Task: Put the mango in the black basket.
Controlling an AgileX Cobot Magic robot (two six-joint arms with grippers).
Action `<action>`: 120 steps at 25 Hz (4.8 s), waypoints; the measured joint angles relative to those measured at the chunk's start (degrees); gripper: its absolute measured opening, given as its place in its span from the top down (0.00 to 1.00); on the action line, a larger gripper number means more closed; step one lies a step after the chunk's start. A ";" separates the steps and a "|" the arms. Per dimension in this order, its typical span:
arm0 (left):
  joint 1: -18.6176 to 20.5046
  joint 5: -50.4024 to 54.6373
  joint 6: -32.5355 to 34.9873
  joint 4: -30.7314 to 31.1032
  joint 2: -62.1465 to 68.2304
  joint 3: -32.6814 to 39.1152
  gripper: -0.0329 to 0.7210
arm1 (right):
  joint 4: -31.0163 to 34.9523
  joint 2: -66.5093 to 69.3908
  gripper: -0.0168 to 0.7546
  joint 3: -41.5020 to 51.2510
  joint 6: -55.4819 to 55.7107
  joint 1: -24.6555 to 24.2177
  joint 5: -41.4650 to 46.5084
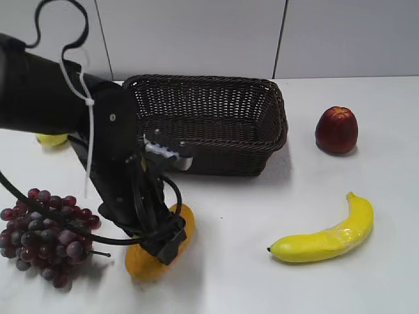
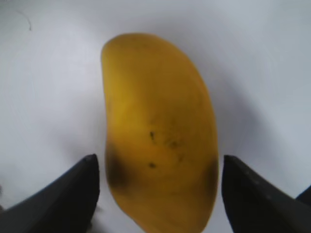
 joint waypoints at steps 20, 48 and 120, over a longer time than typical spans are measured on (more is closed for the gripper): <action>0.00 0.60 -0.43 1.09 4.38 -1.41 0.19 | 0.00 0.00 0.35 0.00 0.00 0.00 0.00; 5.99 5.39 -0.36 17.41 5.88 -39.10 0.19 | 0.00 0.00 0.35 0.00 0.00 0.00 0.00; 37.26 19.07 -7.85 13.93 -51.96 12.52 0.22 | 0.00 0.00 0.35 0.00 0.00 0.00 0.00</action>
